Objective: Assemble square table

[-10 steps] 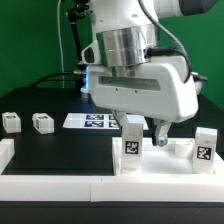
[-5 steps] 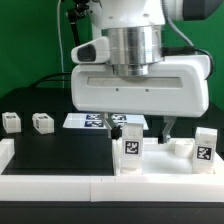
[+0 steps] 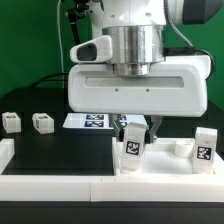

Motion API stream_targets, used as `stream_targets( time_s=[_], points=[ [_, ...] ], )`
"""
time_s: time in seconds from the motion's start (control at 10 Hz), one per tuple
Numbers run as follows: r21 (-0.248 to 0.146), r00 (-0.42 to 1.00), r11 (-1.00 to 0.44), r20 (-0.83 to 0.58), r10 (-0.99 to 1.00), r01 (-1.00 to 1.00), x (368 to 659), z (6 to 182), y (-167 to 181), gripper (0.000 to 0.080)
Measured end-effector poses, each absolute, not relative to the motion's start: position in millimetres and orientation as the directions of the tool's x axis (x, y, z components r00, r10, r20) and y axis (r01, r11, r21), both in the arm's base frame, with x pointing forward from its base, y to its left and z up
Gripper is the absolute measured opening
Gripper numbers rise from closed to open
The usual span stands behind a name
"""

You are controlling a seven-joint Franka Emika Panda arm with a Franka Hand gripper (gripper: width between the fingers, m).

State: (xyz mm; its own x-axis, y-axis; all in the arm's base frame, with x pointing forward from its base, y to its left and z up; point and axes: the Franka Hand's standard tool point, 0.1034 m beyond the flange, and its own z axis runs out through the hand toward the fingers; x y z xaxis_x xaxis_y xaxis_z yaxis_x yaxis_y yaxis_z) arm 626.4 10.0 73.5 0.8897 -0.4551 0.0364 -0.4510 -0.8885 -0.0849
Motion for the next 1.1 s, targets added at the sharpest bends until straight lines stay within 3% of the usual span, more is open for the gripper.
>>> stream_targets(
  time_s=[0.3,0.5,0.6,0.8,0.9,1.1],
  points=[
    [-0.091,0.790,-0.787,0.019,-0.613,-0.610,626.2,73.1,9.5,0.0292],
    [-0.105,0.542,-0.537,-0.025,-0.840,-0.837,625.1,71.7,8.1,0.0292],
    [-0.133,0.377,-0.366,-0.069,-0.924,-0.921,624.8,71.0,5.1,0.0292],
    [-0.138,0.068,-0.046,-0.158,-0.985,-0.989,624.3,70.6,2.3,0.0292],
    [-0.134,0.019,0.004,-0.169,-0.985,-0.991,624.2,70.5,2.3,0.0292],
    [-0.143,0.091,-0.069,-0.155,-0.984,-0.987,623.8,69.7,2.6,0.0301]
  ],
)
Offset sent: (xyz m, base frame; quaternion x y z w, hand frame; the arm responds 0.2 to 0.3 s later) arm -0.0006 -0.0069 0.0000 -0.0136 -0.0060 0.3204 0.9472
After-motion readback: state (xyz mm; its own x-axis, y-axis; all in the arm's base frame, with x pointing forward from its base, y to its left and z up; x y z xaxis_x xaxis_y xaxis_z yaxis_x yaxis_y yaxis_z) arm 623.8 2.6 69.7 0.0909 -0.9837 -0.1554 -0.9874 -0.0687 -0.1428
